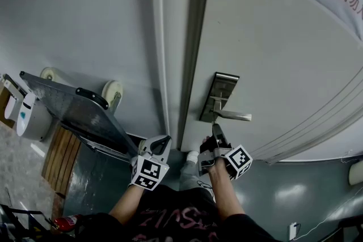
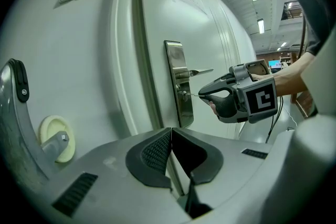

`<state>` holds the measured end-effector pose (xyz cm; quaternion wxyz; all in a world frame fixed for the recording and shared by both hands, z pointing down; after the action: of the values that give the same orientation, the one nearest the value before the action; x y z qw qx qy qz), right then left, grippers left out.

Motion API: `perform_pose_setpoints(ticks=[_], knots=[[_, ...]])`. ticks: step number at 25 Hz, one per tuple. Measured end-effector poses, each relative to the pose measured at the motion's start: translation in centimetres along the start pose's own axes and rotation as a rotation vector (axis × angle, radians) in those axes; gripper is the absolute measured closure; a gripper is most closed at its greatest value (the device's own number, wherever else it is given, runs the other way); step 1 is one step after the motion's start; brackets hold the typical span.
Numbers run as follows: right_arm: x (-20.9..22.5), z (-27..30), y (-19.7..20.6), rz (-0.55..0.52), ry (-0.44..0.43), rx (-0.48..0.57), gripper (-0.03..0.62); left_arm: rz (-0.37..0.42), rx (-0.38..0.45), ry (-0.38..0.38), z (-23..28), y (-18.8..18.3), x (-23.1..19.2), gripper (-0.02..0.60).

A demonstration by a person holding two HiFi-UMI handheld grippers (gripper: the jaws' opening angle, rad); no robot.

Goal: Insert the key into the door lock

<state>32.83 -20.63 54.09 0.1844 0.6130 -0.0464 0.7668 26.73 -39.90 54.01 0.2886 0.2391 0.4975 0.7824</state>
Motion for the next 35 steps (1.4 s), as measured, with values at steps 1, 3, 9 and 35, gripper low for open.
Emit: perform_pose_setpoints(ticks=[1, 3, 9, 35], knots=[[0.0, 0.1, 0.0, 0.011, -0.002, 0.002, 0.516, 0.001, 0.000, 0.001, 0.0, 0.0, 0.0, 0.568], [0.0, 0.2, 0.1, 0.018, -0.005, 0.006, 0.514, 0.001, -0.003, 0.002, 0.1, 0.1, -0.1, 0.569], [-0.1, 0.3, 0.4, 0.053, -0.002, 0.015, 0.514, 0.003, -0.011, 0.009, 0.3, 0.4, -0.1, 0.569], [-0.5, 2.4, 0.2, 0.072, 0.014, 0.016, 0.514, -0.013, -0.043, -0.007, 0.6, 0.7, -1.3, 0.568]])
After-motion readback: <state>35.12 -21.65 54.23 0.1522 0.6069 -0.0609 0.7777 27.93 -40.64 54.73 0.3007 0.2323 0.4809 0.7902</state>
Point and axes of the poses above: the fingertips, and each gripper's own axes: z forward along the fingers, x to its right, y out of its underside, the point moved 3 cm from there along -z, backward along the fingers, and after that the axes turned 13 degrees about y, right-handed, at the moved point
